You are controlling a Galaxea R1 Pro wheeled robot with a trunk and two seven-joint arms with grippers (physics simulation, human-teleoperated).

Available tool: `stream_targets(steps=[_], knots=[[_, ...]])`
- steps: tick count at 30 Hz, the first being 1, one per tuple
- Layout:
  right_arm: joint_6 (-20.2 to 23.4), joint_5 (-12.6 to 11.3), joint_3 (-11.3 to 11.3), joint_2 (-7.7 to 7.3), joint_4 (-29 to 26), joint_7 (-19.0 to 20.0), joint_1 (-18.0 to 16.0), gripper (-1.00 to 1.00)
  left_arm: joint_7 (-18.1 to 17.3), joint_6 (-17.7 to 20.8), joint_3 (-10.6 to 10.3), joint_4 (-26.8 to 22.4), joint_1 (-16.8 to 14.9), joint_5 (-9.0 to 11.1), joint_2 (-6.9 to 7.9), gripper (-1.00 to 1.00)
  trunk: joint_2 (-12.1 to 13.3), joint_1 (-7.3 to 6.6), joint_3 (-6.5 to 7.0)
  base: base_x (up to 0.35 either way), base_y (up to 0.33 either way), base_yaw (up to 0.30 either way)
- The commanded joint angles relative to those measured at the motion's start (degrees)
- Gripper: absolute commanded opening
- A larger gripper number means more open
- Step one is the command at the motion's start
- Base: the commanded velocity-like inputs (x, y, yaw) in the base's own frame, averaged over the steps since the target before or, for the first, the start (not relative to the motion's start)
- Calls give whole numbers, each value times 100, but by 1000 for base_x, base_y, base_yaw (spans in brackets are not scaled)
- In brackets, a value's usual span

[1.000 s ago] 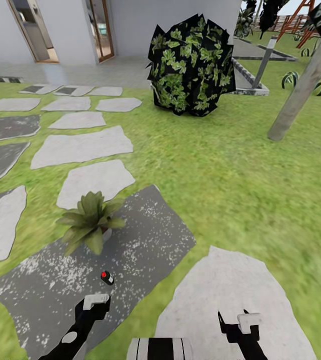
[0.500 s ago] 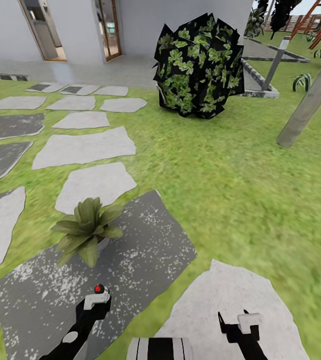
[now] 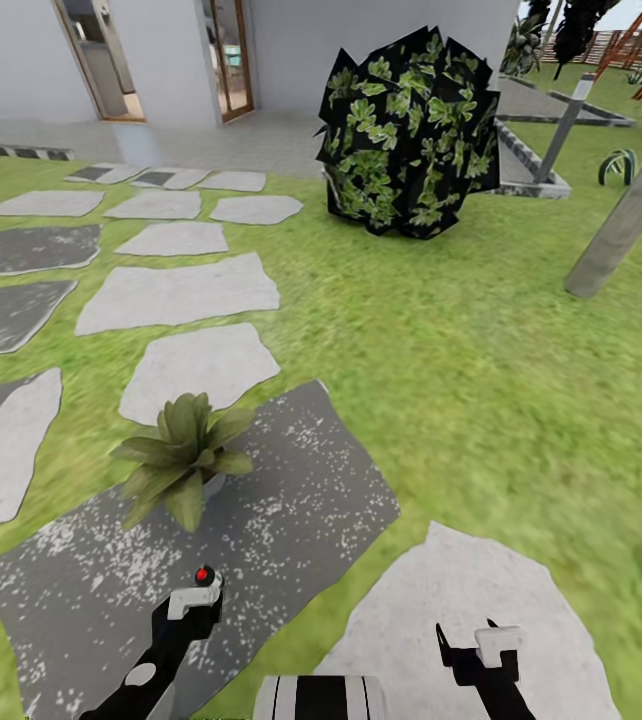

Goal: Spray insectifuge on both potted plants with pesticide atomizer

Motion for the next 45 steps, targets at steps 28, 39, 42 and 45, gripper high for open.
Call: stream_targets(steps=[28, 39, 42, 45], knots=[[-15, 24, 1, -2, 2, 1, -1, 100, 1, -20, 20, 9, 1, -12, -13, 100, -1, -1, -3, 37, -43, 34], [-15, 24, 0, -2, -5, 1, -1, 100, 1, -20, 25, 7, 5, -12, -15, 100, -1, -1, -3, 12, -21, 128], [-15, 24, 0, -2, -4, 1, -1, 100, 1, -20, 25, 4, 5, -10, -16, 100, -1, -1, -3, 0, -1, 13], [-15, 24, 0, -2, -4, 1, -1, 100, 1, -20, 25, 1, 5, -6, -17, 100, -1, -1, -3, 51, -19, 3]])
